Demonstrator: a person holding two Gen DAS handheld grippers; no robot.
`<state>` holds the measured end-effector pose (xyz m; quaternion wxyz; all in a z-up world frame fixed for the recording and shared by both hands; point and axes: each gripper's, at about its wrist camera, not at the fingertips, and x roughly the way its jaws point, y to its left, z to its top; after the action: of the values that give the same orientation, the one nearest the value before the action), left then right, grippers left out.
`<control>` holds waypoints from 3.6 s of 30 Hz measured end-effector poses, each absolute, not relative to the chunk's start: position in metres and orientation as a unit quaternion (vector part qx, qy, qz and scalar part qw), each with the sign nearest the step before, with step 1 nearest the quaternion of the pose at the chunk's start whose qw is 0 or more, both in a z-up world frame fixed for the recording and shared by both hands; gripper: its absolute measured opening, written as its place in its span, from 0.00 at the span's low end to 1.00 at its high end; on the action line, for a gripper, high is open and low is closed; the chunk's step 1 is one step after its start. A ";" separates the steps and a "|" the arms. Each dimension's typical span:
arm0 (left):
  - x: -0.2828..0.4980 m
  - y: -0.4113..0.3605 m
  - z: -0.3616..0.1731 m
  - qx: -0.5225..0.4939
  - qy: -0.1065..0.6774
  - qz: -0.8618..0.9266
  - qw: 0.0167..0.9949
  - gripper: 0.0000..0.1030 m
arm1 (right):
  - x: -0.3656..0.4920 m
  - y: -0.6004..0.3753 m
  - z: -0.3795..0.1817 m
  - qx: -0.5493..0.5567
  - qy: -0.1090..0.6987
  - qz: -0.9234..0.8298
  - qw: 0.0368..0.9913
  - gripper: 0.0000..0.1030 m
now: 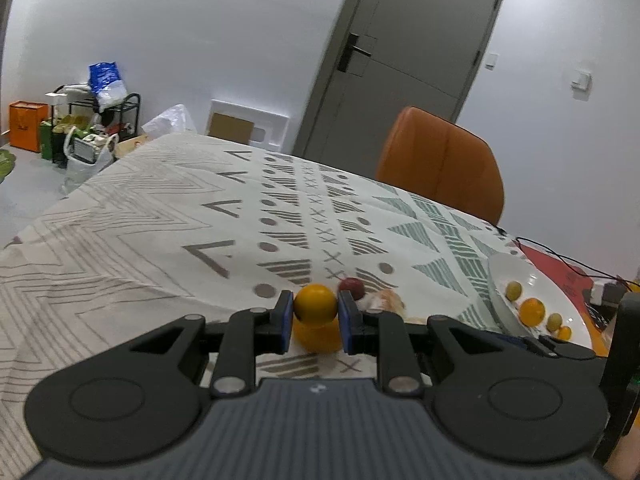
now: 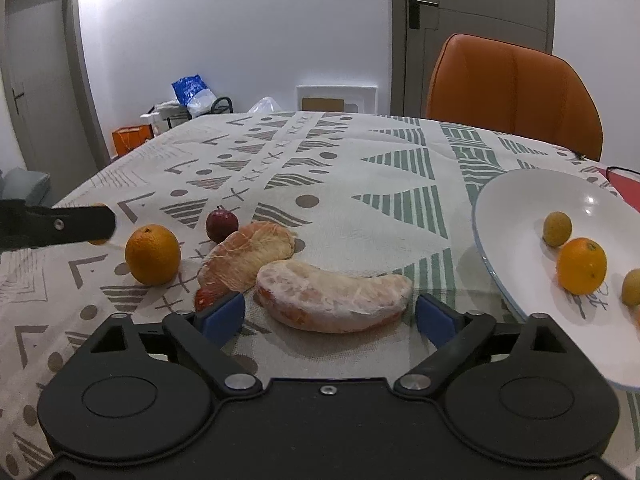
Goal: Organize fruits
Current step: 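Grasp a small tangerine with the left gripper while the right gripper grasps a peeled pomelo segment, then carry both fruits to the white bowl and open both grippers to release them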
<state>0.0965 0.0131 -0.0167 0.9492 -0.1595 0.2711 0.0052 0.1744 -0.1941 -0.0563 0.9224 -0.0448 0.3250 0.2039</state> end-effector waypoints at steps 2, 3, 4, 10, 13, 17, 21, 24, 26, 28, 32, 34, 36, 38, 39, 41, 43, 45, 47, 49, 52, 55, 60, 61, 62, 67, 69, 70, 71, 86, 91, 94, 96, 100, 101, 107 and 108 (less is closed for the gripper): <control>0.096 0.018 -0.018 -0.162 0.272 0.011 0.949 0.21 | 0.176 -0.192 -0.056 -0.049 0.326 0.203 0.922 0.92; 0.096 0.020 -0.018 -0.163 0.272 0.013 0.948 0.22 | 0.177 -0.190 -0.056 -0.051 0.326 0.202 0.922 0.92; 0.095 0.022 -0.019 -0.164 0.272 0.015 0.948 0.22 | 0.178 -0.188 -0.057 -0.054 0.327 0.201 0.922 0.92; 0.093 0.033 -0.020 -0.171 0.270 0.026 0.947 0.21 | 0.182 -0.183 -0.055 -0.064 0.325 0.190 0.924 0.82; 0.092 0.036 -0.020 -0.172 0.269 0.028 0.947 0.22 | 0.180 -0.182 -0.053 -0.069 0.322 0.191 0.925 0.81; 0.091 0.034 -0.018 -0.169 0.268 0.025 0.948 0.21 | 0.173 -0.186 -0.045 -0.061 0.308 0.193 0.930 0.81; 0.091 0.026 -0.015 -0.162 0.267 0.017 0.950 0.22 | 0.168 -0.194 -0.034 -0.052 0.294 0.193 0.935 0.81; 0.093 0.017 -0.012 -0.154 0.267 0.010 0.951 0.21 | 0.164 -0.201 -0.027 -0.044 0.284 0.193 0.938 0.81; 0.095 0.011 -0.011 -0.148 0.268 0.005 0.952 0.21 | 0.162 -0.206 -0.024 -0.039 0.277 0.192 0.941 0.81; 0.097 0.003 -0.008 -0.141 0.268 0.000 0.953 0.21 | 0.160 -0.212 -0.021 -0.034 0.273 0.189 0.943 0.81; 0.099 -0.011 -0.004 -0.128 0.266 -0.010 0.956 0.21 | 0.160 -0.228 -0.019 -0.019 0.268 0.179 0.946 0.81; 0.101 -0.019 -0.003 -0.123 0.266 -0.015 0.956 0.21 | 0.159 -0.236 -0.018 -0.013 0.266 0.175 0.948 0.81; 0.103 -0.026 -0.003 -0.119 0.267 -0.020 0.956 0.22 | 0.158 -0.244 -0.018 -0.010 0.263 0.169 0.950 0.81; 0.106 -0.034 -0.003 -0.114 0.270 -0.025 0.956 0.22 | 0.157 -0.252 -0.018 -0.006 0.262 0.161 0.952 0.81; 0.106 -0.037 -0.003 -0.112 0.271 -0.028 0.956 0.21 | 0.157 -0.256 -0.018 -0.004 0.261 0.157 0.952 0.81; 0.108 -0.043 -0.003 -0.107 0.272 -0.033 0.956 0.22 | 0.157 -0.263 -0.018 -0.001 0.259 0.149 0.954 0.81; 0.110 -0.049 -0.003 -0.102 0.272 -0.036 0.956 0.22 | 0.157 -0.270 -0.019 0.003 0.258 0.141 0.956 0.81; 0.111 -0.054 -0.002 -0.098 0.272 -0.039 0.956 0.22 | 0.158 -0.277 -0.020 0.009 0.257 0.136 0.957 0.81; 0.113 -0.059 -0.002 -0.093 0.273 -0.041 0.957 0.22 | 0.159 -0.284 -0.022 0.012 0.256 0.131 0.958 0.81; 0.115 -0.062 -0.002 -0.089 0.274 -0.042 0.957 0.22 | 0.160 -0.289 -0.023 0.016 0.254 0.126 0.959 0.81; 0.118 -0.068 -0.003 -0.084 0.277 -0.043 0.956 0.22 | 0.162 -0.299 -0.026 0.023 0.253 0.118 0.960 0.81; 0.122 -0.076 -0.004 -0.078 0.280 -0.046 0.956 0.22 | 0.166 -0.312 -0.030 0.031 0.253 0.105 0.961 0.81; 0.128 -0.090 -0.006 -0.070 0.284 -0.054 0.955 0.22 | 0.168 -0.331 -0.034 0.039 0.252 0.087 0.963 0.81; 0.130 -0.092 -0.006 -0.068 0.284 -0.056 0.955 0.22 | 0.169 -0.335 -0.035 0.040 0.252 0.083 0.963 0.81; 0.131 -0.095 -0.006 -0.067 0.285 -0.059 0.954 0.22 | 0.170 -0.338 -0.035 0.042 0.252 0.080 0.964 0.81; 0.138 -0.110 -0.005 -0.060 0.286 -0.068 0.954 0.22 | 0.172 -0.356 -0.036 0.047 0.248 0.064 0.965 0.82; 0.142 -0.117 -0.004 -0.057 0.285 -0.073 0.954 0.22 | 0.172 -0.361 -0.035 0.044 0.243 0.063 0.967 0.82; 0.143 -0.120 -0.004 -0.056 0.285 -0.075 0.954 0.22 | 0.172 -0.363 -0.035 0.043 0.241 0.063 0.967 0.82; 0.145 -0.123 -0.004 -0.055 0.285 -0.078 0.954 0.22 | 0.172 -0.365 -0.034 0.042 0.240 0.062 0.968 0.82; 0.163 -0.170 -0.004 -0.035 0.287 -0.113 0.951 0.22 | 0.150 -0.391 -0.032 0.067 0.237 0.070 0.967 0.86; 0.166 -0.183 -0.003 -0.028 0.286 -0.125 0.950 0.22 | 0.145 -0.397 -0.030 0.073 0.233 0.069 0.967 0.86; 0.170 -0.191 -0.003 -0.026 0.286 -0.132 0.949 0.22 | 0.142 -0.401 -0.030 0.078 0.233 0.067 0.967 0.86; 0.172 -0.197 -0.002 -0.026 0.286 -0.137 0.948 0.22 | 0.140 -0.404 -0.030 0.081 0.233 0.065 0.967 0.86; 0.174 -0.207 -0.001 -0.023 0.283 -0.146 0.948 0.22 | 0.136 -0.408 -0.029 0.084 0.232 0.059 0.967 0.86; 0.173 -0.209 0.000 -0.021 0.278 -0.145 0.949 0.24 | 0.135 -0.409 -0.029 0.085 0.232 0.059 0.967 0.86; 0.172 -0.204 0.002 -0.020 0.276 -0.136 0.951 0.34 | 0.135 -0.407 -0.032 0.089 0.237 0.062 0.966 0.86; 0.171 -0.200 0.002 -0.021 0.276 -0.130 0.952 0.39 | 0.136 -0.405 -0.032 0.089 0.237 0.063 0.965 0.86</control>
<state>0.1711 -0.2005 0.0024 0.9523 -0.0208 0.2757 -0.1295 0.1357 -0.4054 -0.0325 0.9653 0.0890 0.2373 0.0632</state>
